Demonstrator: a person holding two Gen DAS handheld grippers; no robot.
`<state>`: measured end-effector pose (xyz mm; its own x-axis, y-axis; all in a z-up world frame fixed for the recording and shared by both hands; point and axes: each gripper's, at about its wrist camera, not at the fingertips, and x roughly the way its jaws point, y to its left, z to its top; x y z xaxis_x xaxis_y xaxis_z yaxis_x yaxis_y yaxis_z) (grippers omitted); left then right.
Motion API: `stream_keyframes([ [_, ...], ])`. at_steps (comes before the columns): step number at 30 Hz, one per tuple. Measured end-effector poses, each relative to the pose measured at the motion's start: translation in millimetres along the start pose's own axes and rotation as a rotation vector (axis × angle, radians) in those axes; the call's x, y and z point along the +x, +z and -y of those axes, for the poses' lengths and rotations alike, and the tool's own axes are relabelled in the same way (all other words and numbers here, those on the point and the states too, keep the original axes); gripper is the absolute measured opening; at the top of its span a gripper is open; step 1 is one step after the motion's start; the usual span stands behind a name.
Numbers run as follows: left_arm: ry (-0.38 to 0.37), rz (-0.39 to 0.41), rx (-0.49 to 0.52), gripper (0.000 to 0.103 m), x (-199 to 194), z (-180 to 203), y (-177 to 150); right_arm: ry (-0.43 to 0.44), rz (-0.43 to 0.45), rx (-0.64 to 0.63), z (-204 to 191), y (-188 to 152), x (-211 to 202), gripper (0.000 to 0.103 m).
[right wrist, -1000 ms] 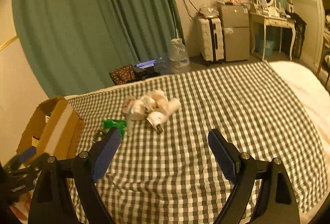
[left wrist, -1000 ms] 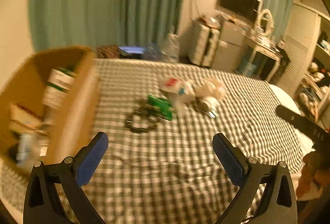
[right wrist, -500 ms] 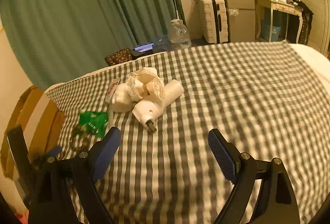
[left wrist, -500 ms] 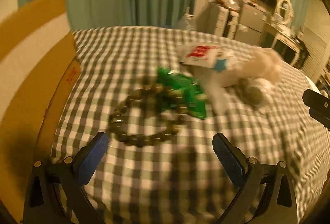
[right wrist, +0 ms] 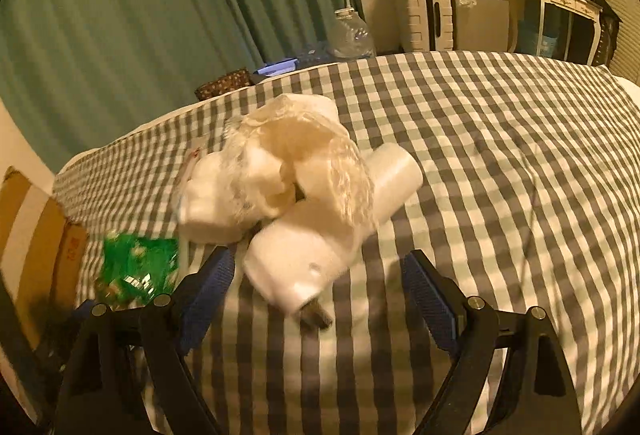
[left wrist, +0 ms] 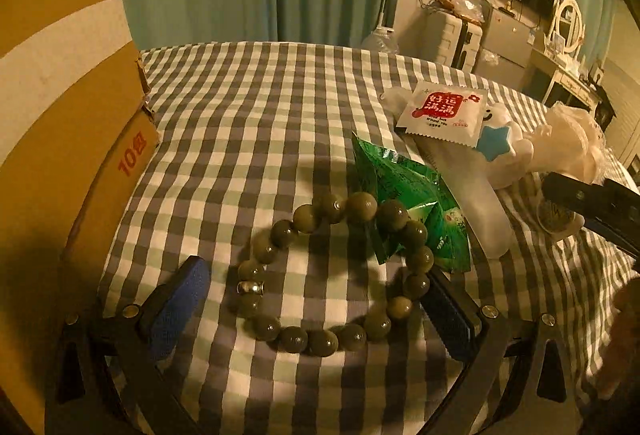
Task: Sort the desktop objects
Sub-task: 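Grasp the bead bracelet with the left gripper while the right grasps the white cylinder, then carry the bead bracelet and white cylinder over the cardboard box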
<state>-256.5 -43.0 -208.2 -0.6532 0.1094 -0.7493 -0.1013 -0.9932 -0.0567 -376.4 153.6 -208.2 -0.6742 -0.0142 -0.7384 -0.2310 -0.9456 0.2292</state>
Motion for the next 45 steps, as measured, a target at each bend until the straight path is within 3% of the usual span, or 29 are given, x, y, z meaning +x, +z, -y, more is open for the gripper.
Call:
stream_keyframes([
  [3,-0.01,0.008,-0.005,0.103,0.3,-3.9,-1.0,-0.009,0.004,0.004,2.2,2.3,4.0,0.087],
  [5,-0.028,0.018,-0.017,0.102,0.3,-9.9,-1.3,0.008,0.008,-0.002,3.3,0.8,-0.2,0.081],
  [7,-0.051,0.041,-0.039,0.085,-0.8,-13.9,0.4,0.042,-0.012,-0.025,-0.1,0.1,-4.3,0.058],
  [8,-0.057,0.053,-0.051,0.08,-3.1,-18.5,-0.4,0.043,-0.019,-0.03,-0.5,-0.5,-5.6,0.056],
  [10,-0.045,0.053,-0.056,0.059,-2.0,-23.3,1.3,0.043,-0.029,-0.033,1.8,-5.0,-13.2,0.056],
  [11,-0.044,0.053,-0.061,0.055,-4.1,-26.9,0.6,0.043,-0.038,-0.024,4.8,-9.3,-18.1,0.056],
  [13,-0.054,0.049,-0.069,0.034,-9.3,-31.4,-1.7,0.037,-0.058,-0.005,10.6,-14.1,-27.0,0.056],
  [16,-0.058,0.024,-0.067,0.016,-20.9,-34.7,-7.1,0.018,-0.064,-0.004,15.8,-19.8,-49.9,0.056],
  [17,-0.065,0.016,-0.071,0.014,-24.3,-34.8,-8.5,0.013,-0.063,-0.025,14.8,-22.7,-61.1,0.056],
  [23,-0.041,0.008,-0.074,0.014,-66.8,-27.9,-17.5,0.023,-0.045,-0.049,16.6,-50.6,-125.3,0.056],
  [29,-0.087,0.076,-0.065,0.014,-120.2,-11.8,-14.0,0.042,0.028,-0.1,4.8,-64.8,-180.0,0.056],
  [33,-0.162,0.092,-0.108,0.014,-154.5,0.4,-11.9,0.092,0.065,-0.081,-2.7,-61.2,-209.2,0.056],
  [38,-0.17,0.119,-0.041,0.014,-183.5,8.7,-13.6,0.116,0.121,-0.103,-19.1,-63.3,-243.4,0.056],
  [41,-0.182,0.085,-0.022,0.022,-183.1,8.1,-19.3,0.125,0.142,-0.109,-28.9,-61.5,-252.2,0.056],
  [43,-0.159,0.054,-0.022,0.048,-174.5,7.5,-25.9,0.127,0.147,-0.116,-31.5,-63.2,-255.9,0.056],
  [45,-0.151,0.034,-0.038,0.055,-168.2,5.3,-34.1,0.125,0.142,-0.127,-33.3,-66.6,-255.1,0.056],
])
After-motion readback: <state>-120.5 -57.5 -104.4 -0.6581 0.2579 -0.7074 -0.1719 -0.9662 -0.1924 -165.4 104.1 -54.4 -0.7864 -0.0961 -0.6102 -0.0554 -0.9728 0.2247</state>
